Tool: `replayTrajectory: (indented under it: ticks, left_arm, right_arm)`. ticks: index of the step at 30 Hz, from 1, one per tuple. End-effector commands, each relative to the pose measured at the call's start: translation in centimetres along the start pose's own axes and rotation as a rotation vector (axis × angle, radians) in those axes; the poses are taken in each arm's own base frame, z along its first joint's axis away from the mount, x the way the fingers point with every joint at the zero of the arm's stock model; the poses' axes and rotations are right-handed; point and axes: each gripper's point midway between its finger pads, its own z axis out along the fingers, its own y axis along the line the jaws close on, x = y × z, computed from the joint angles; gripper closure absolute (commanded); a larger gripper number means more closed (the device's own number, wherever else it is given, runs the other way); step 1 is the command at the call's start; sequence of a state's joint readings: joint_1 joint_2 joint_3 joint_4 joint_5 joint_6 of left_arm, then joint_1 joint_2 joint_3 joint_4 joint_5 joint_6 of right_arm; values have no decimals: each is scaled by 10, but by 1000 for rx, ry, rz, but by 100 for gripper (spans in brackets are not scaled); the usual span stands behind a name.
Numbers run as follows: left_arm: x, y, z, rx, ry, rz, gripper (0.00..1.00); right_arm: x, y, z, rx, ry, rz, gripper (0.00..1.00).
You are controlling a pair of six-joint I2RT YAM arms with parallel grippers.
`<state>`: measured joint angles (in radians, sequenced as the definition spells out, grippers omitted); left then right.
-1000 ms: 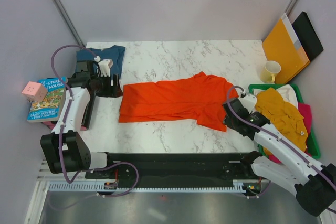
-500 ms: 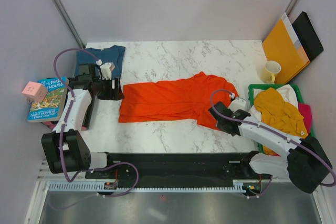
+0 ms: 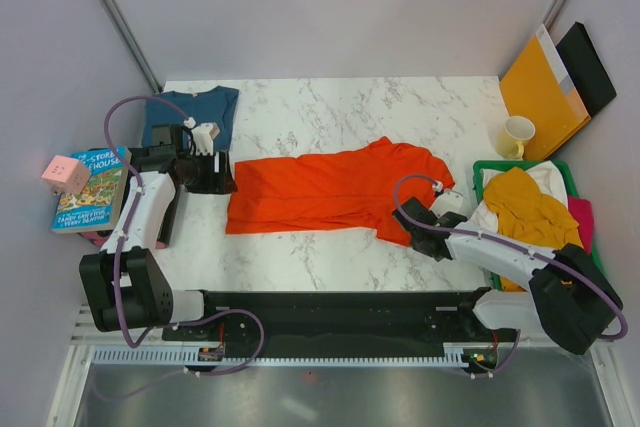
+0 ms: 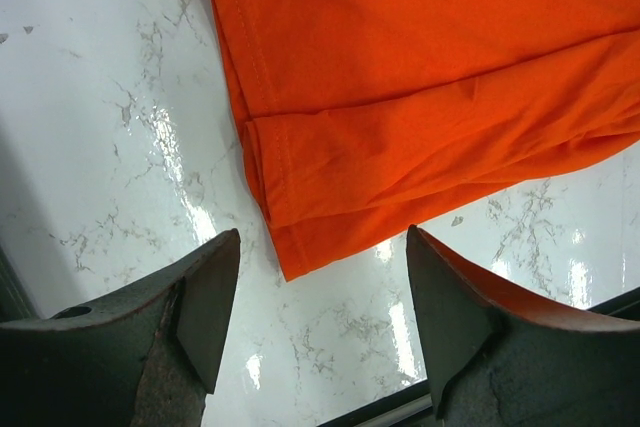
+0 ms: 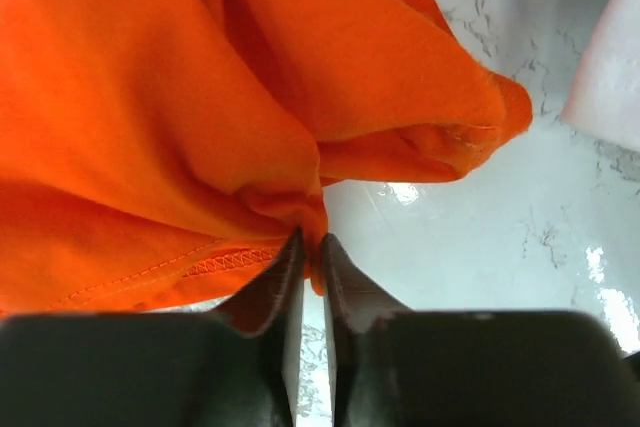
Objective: Fold and stack the t-shirts
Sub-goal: Flatten out the tshirt
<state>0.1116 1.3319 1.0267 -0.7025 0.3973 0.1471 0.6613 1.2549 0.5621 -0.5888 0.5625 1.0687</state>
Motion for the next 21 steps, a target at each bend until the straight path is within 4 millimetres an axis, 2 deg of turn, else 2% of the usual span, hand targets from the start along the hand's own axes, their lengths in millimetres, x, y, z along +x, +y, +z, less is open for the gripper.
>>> replayTrajectory:
  ticks: [1, 7, 8, 11, 16, 21]
  left_arm:
    - [-7, -1, -6, -4, -44, 9, 26]
    - [1, -2, -9, -12, -37, 39, 26]
    - [4, -2, -11, -10, -36, 52, 25]
    - [15, -7, -17, 15, 1, 106, 21]
    - [39, -1, -16, 7, 110, 144, 20]
    - [58, 7, 5, 18, 217, 75, 27]
  right_arm:
    - [-6, 0, -5, -21, -35, 35, 100]
    - [-37, 8, -30, -71, -116, 44, 100]
    - [-50, 16, -41, -102, -144, 62, 100]
    - [-68, 21, -58, -117, -182, 45, 100]
    - [-77, 25, -64, -116, -200, 20, 100]
    - [-74, 35, -59, -128, -183, 8, 100]
